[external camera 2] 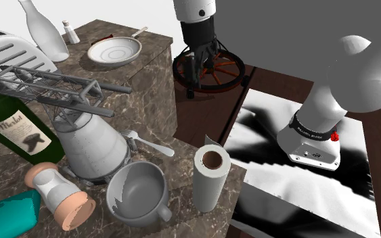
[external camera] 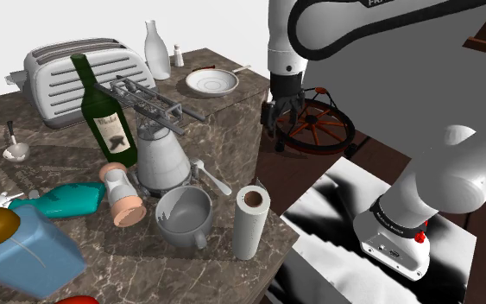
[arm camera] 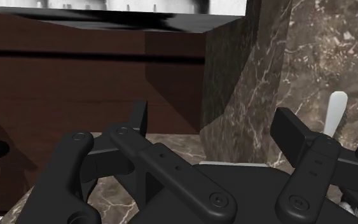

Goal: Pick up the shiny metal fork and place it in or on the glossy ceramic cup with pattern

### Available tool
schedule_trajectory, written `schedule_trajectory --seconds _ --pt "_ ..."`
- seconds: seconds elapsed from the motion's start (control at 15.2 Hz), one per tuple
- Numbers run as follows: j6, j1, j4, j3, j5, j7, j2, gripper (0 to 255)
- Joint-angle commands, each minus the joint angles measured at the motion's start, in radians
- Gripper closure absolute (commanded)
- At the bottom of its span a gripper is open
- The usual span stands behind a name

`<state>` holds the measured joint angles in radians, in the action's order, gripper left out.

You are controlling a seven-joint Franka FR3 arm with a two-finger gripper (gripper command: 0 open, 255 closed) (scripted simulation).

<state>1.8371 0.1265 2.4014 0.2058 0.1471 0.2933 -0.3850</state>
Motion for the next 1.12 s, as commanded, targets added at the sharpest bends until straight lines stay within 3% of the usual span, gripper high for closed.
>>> schedule_trajectory --seconds 0.0,0.46,1.06 --pt "0.041 0.011 -0.037 0.028 0.003 0.028 0.069 0" --pt "0.165 0.050 -0.170 0.113 -0.024 0.137 0.302 0" --pt "0.247 0.127 -0.411 0.167 -0.136 0.285 0.609 0"
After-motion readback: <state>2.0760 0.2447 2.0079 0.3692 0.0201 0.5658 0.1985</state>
